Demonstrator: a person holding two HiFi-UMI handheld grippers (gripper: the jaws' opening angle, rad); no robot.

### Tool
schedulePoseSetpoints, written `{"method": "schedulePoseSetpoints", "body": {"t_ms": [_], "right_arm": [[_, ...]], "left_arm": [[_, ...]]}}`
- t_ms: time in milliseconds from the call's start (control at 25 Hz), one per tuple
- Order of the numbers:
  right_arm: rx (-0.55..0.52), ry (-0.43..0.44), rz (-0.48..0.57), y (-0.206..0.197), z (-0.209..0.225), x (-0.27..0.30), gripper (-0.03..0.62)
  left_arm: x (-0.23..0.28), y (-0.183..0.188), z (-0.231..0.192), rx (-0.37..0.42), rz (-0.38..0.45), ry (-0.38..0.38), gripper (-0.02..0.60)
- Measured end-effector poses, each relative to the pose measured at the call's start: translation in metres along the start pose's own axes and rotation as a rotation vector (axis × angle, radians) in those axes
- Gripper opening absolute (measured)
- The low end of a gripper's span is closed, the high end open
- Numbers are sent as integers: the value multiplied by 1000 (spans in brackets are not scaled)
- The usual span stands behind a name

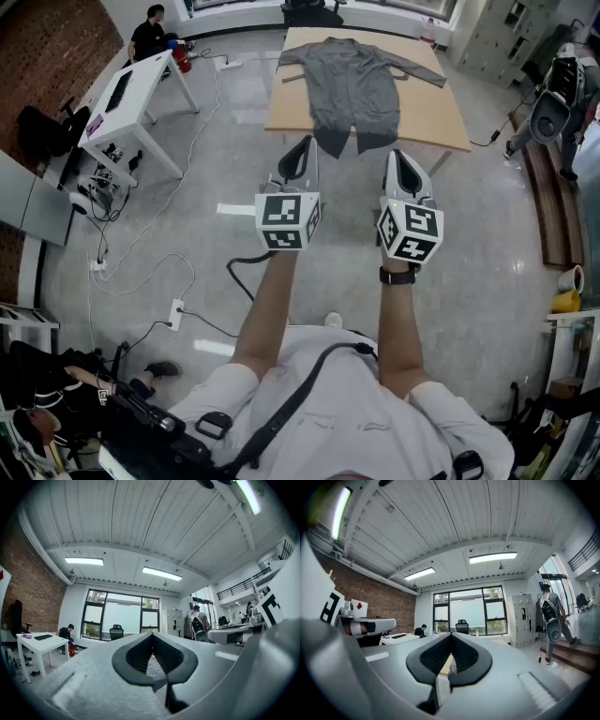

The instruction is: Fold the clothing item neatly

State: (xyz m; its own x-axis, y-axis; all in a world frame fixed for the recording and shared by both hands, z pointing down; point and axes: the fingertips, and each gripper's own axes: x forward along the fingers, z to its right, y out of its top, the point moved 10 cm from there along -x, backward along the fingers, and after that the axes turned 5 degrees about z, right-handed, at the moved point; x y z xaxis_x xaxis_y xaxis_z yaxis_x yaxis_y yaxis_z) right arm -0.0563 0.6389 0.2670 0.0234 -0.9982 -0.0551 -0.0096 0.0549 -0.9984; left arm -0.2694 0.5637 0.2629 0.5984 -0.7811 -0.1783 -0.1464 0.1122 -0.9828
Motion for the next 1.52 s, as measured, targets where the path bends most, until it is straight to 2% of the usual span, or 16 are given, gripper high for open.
{"method": "schedulePoseSetpoints", "body": {"t_ms": [480, 720, 920, 1080, 1280, 1520], "right_arm": [[12, 54, -1, -8, 30, -10, 0], [77, 85, -1, -13, 43, -6, 3], [89, 130, -29, -28, 36, 13, 4], [96, 126, -40, -37, 41, 46, 5], [113, 116, -49, -47, 48, 111, 5], [73, 131, -46, -43, 50, 196, 5]], "left_arm": [[16, -13, 47, 11, -10, -4, 0], [20, -17, 63, 28, -26, 4, 0], [31, -30, 49, 28, -61, 36, 0], [59, -39, 35, 29, -65, 24, 0], [117, -58, 4, 12, -79, 7, 0], [197, -62, -42, 11, -68, -10, 0]]}}
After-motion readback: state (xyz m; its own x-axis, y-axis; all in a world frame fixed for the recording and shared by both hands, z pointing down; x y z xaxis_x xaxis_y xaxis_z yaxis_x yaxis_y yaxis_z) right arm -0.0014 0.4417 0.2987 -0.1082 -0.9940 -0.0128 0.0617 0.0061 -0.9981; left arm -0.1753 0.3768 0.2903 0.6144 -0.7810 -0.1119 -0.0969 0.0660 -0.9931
